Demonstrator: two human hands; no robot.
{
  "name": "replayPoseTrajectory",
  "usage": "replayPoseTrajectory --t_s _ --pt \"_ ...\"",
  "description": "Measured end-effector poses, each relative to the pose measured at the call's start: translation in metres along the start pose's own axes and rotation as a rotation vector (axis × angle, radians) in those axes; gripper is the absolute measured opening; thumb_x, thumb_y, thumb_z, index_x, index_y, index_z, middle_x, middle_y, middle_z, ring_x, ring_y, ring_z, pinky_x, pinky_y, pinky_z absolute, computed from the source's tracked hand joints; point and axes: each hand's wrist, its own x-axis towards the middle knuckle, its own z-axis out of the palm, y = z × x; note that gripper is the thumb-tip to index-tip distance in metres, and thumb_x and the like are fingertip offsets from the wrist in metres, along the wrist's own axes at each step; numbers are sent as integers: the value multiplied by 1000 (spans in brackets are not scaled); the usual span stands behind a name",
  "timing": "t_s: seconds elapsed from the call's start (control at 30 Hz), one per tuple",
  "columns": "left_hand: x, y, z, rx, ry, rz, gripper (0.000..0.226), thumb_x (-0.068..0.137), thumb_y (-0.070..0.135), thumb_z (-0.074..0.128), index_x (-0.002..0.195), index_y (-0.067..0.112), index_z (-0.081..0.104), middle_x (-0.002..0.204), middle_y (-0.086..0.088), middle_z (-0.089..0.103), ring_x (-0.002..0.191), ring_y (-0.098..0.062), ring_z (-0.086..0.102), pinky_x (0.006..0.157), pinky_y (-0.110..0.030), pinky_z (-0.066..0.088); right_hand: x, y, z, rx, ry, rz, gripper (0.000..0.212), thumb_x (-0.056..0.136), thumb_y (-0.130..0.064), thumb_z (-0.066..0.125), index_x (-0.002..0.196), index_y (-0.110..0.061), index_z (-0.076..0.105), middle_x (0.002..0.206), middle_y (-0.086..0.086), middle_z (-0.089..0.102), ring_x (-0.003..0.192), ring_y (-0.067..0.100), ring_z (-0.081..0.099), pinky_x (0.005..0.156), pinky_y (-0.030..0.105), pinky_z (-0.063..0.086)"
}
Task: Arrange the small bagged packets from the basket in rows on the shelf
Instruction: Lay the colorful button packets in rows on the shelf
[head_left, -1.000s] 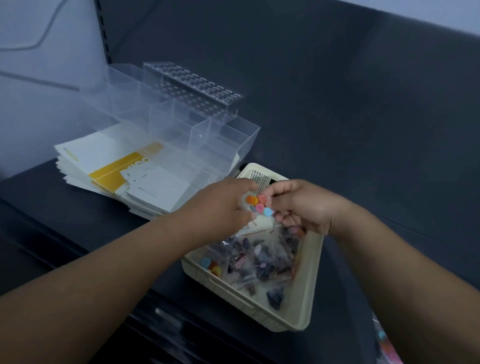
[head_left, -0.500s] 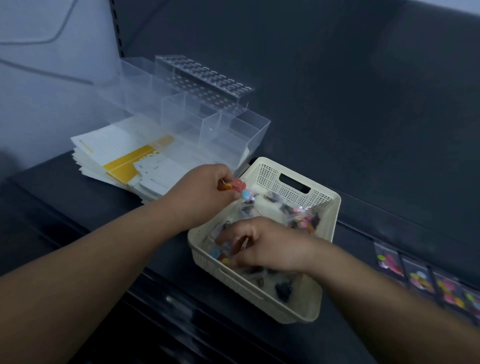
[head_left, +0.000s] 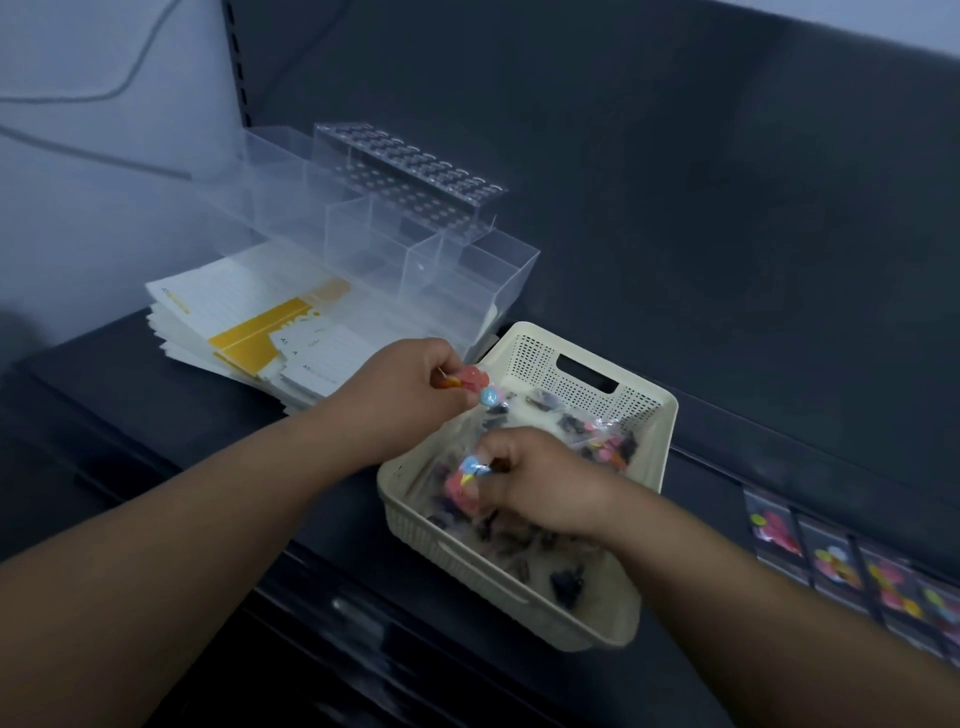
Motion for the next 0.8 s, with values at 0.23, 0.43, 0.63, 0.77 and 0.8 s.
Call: replayPoseTrajectory --t_s 0.23,0.43,0.63,0.77,0.8 --pt "4 20 7 -113 2 -24 8 84 21 69 84 14 64 72 7 68 64 -10 64 63 -23 48 -33 -3 -44 491 29 100 17 92 -9 58 90 -26 62 68 -7 68 60 11 63 50 15 46" --pt "3 48 28 -287 -29 -82 8 82 21 70 84 14 65 80 -6 68 69 -15 62 65 -25 45 -64 7 -61 642 198 64 11 88 -7 61 86 -17 63 83 -3 70 85 14 63 79 30 45" --pt "-12 88 65 -457 -219 -160 6 87 14 64 84 14 58 73 -6 64 61 -15 62 57 -24 48 -107 22 -76 857 246 69 15 86 -3 62 78 -16 63 75 0 68 65 11 64 62 26 54" --pt "-29 115 96 -564 -311 -175 6 86 14 65 88 14 58 83 -5 67 68 -15 66 67 -31 59 -140 34 -85 745 256 76 22 81 0 67 75 -18 55 71 0 68 63 9 63 65 27 49" --pt "-35 122 104 -555 -332 -156 9 84 14 67 88 14 59 85 -6 68 72 -16 66 74 -34 58 -150 37 -88 707 249 76 23 79 0 68 78 -18 54 72 1 68 65 11 64 66 28 48"
